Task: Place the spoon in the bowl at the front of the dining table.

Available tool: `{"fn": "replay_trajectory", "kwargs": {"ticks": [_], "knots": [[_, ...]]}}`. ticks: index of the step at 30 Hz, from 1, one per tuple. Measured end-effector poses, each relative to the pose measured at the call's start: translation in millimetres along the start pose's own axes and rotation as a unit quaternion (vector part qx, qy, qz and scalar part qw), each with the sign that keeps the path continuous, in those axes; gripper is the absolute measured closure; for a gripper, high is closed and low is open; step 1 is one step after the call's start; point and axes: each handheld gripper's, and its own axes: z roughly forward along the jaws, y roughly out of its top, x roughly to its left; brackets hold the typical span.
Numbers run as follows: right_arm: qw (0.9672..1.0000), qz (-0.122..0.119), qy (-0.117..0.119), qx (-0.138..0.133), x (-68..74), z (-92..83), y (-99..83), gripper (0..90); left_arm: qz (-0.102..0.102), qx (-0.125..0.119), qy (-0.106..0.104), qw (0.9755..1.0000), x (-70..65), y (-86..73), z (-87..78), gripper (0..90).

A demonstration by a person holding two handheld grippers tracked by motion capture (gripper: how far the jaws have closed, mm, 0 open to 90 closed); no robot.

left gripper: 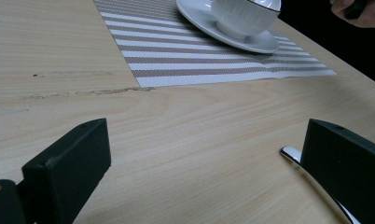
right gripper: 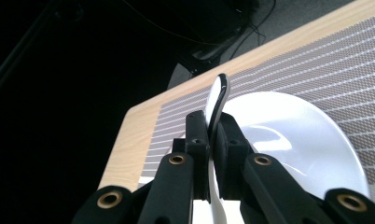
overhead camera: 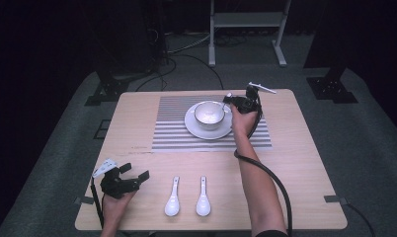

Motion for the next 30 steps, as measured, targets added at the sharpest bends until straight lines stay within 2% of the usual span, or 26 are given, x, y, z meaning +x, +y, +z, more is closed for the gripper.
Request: {"fn": "replay_trajectory", "kwargs": {"ticks": [10,16,22,30], "knots": [[0.9998,0.000,-0.001,0.021,-10.9,4.1,-9.7,84.5,0.000,0.000,0.000,1.0000,0.0,0.0,0.0,0.3],[0.9991,-0.022,0.000,0.037,-14.3,3.4,-14.5,84.0,0.001,0.001,0.001,1.0000,-0.1,0.0,0.1,0.3],[0.9989,-0.025,0.002,0.039,-16.5,1.5,-16.2,84.1,0.001,0.001,0.002,1.0000,-0.3,0.0,0.2,0.3],[0.9988,-0.027,-0.003,0.041,-21.2,-2.1,-17.7,79.4,0.000,0.001,0.002,1.0000,-0.4,0.0,0.3,0.3]]}}
